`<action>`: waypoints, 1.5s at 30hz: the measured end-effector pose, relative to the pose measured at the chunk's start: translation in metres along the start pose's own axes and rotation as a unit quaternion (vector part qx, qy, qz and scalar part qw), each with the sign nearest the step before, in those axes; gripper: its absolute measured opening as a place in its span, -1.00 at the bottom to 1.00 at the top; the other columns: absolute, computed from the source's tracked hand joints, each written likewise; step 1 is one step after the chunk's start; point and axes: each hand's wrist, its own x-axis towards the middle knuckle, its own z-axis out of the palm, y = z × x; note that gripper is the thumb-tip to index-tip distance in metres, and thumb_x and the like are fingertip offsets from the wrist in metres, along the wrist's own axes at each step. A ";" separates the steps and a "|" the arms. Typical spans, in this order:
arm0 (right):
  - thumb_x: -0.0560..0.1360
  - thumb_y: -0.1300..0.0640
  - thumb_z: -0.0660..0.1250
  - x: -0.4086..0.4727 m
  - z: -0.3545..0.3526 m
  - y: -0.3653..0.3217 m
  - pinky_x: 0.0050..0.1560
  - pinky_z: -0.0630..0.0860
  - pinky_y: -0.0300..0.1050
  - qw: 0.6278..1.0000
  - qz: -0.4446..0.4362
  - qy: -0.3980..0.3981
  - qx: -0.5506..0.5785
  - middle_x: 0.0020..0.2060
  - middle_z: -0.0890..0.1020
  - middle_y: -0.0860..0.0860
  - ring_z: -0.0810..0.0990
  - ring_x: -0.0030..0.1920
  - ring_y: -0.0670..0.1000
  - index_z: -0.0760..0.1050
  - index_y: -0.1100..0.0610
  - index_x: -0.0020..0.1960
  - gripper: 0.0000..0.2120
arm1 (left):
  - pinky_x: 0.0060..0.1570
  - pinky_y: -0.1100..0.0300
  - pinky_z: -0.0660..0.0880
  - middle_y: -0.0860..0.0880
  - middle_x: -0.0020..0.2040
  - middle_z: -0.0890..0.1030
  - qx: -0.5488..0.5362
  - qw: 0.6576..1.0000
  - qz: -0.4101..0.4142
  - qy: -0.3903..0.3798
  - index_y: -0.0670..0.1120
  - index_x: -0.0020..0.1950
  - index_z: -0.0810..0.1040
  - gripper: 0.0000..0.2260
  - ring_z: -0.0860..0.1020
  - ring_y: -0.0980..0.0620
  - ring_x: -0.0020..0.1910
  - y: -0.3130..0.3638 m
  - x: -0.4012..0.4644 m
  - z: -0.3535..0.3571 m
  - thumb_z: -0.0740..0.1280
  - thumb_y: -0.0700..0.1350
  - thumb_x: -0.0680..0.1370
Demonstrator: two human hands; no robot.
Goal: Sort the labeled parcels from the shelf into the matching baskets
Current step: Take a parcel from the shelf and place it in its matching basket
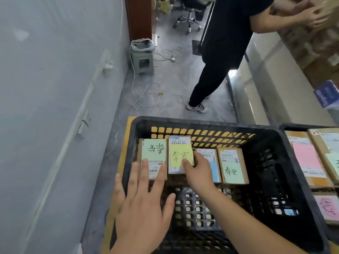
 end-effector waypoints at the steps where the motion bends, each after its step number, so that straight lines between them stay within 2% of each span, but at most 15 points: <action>1: 0.48 -0.29 0.25 0.000 0.000 0.001 0.29 0.58 0.10 1.000 0.000 -0.002 -0.005 0.24 0.60 -0.14 0.58 0.23 -0.11 0.46 -0.22 0.36 -0.53 | 0.48 -0.38 0.06 -0.17 0.59 0.25 -0.002 1.000 0.001 -0.002 0.11 0.59 0.26 -0.38 0.15 -0.20 0.59 0.001 0.000 -0.001 0.10 0.32 0.57; 4: 0.46 -0.37 0.20 -0.008 -0.009 -0.009 0.32 0.54 0.11 1.000 -0.002 -0.015 -0.017 0.29 0.57 -0.20 0.54 0.31 -0.10 0.40 -0.29 0.39 -0.48 | 0.49 -0.38 0.04 -0.17 0.59 0.24 -0.012 1.000 0.022 -0.012 0.11 0.58 0.28 -0.37 0.15 -0.20 0.59 0.001 0.006 -0.001 0.10 0.33 0.55; 6: 0.55 -0.32 0.21 -0.023 -0.021 -0.024 0.39 0.45 0.01 1.000 -0.003 -0.021 -0.016 0.31 0.49 -0.20 0.50 0.35 -0.09 0.33 -0.30 0.44 -0.53 | 0.50 -0.37 0.02 -0.16 0.60 0.21 -0.016 0.999 0.046 -0.018 0.12 0.59 0.26 -0.37 0.10 -0.19 0.61 0.002 0.013 -0.001 0.09 0.33 0.55; 8: 0.64 -0.22 0.19 -0.034 -0.035 -0.027 0.39 0.30 -0.11 0.999 -0.003 -0.027 -0.033 0.36 0.38 -0.12 0.37 0.46 -0.04 0.19 -0.18 0.58 -0.46 | 0.51 -0.36 0.00 -0.14 0.62 0.16 -0.013 0.997 0.069 -0.024 0.14 0.61 0.21 -0.37 0.03 -0.17 0.62 0.005 0.021 -0.003 0.06 0.33 0.57; 10: 0.66 -0.22 0.16 -0.048 -0.052 -0.026 0.45 0.23 -0.08 0.995 -0.016 -0.022 -0.092 0.54 0.27 -0.07 0.23 0.56 -0.02 0.08 -0.11 0.65 -0.38 | 0.51 -0.34 -0.02 -0.13 0.62 0.15 -0.012 0.996 0.085 -0.030 0.14 0.62 0.16 -0.37 0.01 -0.16 0.63 0.011 0.028 -0.006 0.02 0.34 0.58; 14: 0.66 -0.26 0.12 -0.083 -0.095 -0.016 0.59 0.09 -0.06 0.983 -0.066 -0.005 -0.174 0.62 0.15 -0.09 0.05 0.61 -0.06 0.05 -0.09 0.66 -0.36 | 0.52 -0.31 -0.06 -0.12 0.62 0.15 -0.014 0.992 0.119 -0.042 0.18 0.62 0.13 -0.37 0.00 -0.15 0.63 0.037 0.031 -0.013 -0.08 0.37 0.58; 21: 0.65 -0.31 0.05 -0.174 -0.187 0.026 0.64 -0.04 0.03 0.953 -0.075 0.121 -0.266 0.65 0.08 -0.08 -0.09 0.64 0.02 0.00 -0.11 0.66 -0.34 | 0.53 -0.24 -0.15 -0.08 0.63 0.14 -0.014 0.969 0.245 -0.031 0.20 0.62 0.11 -0.37 0.02 -0.14 0.62 0.132 -0.006 -0.038 -0.13 0.40 0.59; 25: 0.64 -0.34 -0.01 -0.244 -0.240 0.085 0.64 -0.05 0.10 0.942 -0.014 0.199 -0.268 0.65 0.05 -0.08 -0.11 0.65 0.04 -0.04 -0.13 0.66 -0.34 | 0.54 -0.22 -0.18 -0.03 0.65 0.07 -0.025 0.940 0.339 -0.022 0.27 0.62 0.00 -0.36 -0.08 -0.11 0.63 0.206 -0.055 -0.048 -0.19 0.42 0.56; 28: 0.63 -0.33 -0.01 -0.305 -0.274 0.143 0.63 -0.05 0.06 0.938 0.050 0.256 -0.230 0.65 0.08 -0.08 -0.06 0.65 0.05 0.01 -0.11 0.66 -0.34 | 0.56 -0.17 -0.19 0.02 0.66 -0.03 -0.030 0.913 0.404 -0.036 0.32 0.60 -0.13 -0.38 -0.13 -0.08 0.63 0.262 -0.101 -0.046 -0.22 0.42 0.54; 32: 0.66 -0.30 0.03 -0.398 -0.297 0.221 0.63 -0.11 -0.03 0.924 0.142 0.308 -0.176 0.65 0.07 -0.09 -0.08 0.65 0.02 0.02 -0.09 0.66 -0.35 | 0.57 -0.16 -0.15 0.04 0.66 -0.04 -0.014 0.871 0.487 -0.066 0.31 0.60 -0.20 -0.34 -0.14 -0.07 0.63 0.322 -0.174 -0.032 -0.27 0.44 0.51; 35: 0.66 -0.30 0.02 -0.461 -0.307 0.270 0.63 -0.09 -0.04 0.906 0.197 0.346 -0.144 0.65 0.06 -0.10 -0.09 0.65 0.01 0.00 -0.11 0.67 -0.36 | 0.56 -0.14 -0.15 0.03 0.66 -0.05 -0.021 0.843 0.530 -0.094 0.33 0.58 -0.21 -0.28 -0.14 -0.06 0.63 0.367 -0.231 -0.017 -0.33 0.45 0.42; 39: 0.66 -0.29 0.06 -0.535 -0.316 0.330 0.61 -0.07 -0.09 0.873 0.276 0.392 -0.092 0.64 0.09 -0.10 -0.05 0.64 0.00 0.04 -0.11 0.66 -0.36 | 0.55 -0.09 -0.20 0.05 0.66 -0.14 0.013 0.788 0.601 -0.133 0.35 0.56 -0.28 -0.23 -0.20 -0.04 0.62 0.424 -0.307 0.000 -0.41 0.45 0.33; 42: 0.65 -0.29 0.07 -0.572 -0.329 0.368 0.60 -0.04 -0.09 0.844 0.321 0.427 -0.054 0.64 0.10 -0.08 -0.02 0.64 0.01 0.06 -0.10 0.65 -0.36 | 0.56 -0.09 -0.16 0.04 0.66 -0.02 0.000 0.756 0.642 -0.128 0.39 0.54 -0.23 -0.29 -0.09 -0.03 0.63 0.470 -0.350 0.018 -0.35 0.46 0.36; 45: 0.65 -0.30 0.05 -0.599 -0.345 0.406 0.61 -0.04 -0.06 0.823 0.362 0.436 -0.039 0.65 0.09 -0.07 -0.04 0.65 0.01 0.03 -0.10 0.66 -0.36 | 0.55 -0.12 -0.04 0.01 0.63 0.17 -0.005 0.726 0.673 -0.141 0.36 0.57 -0.05 -0.32 0.08 -0.06 0.62 0.516 -0.381 0.043 -0.20 0.46 0.44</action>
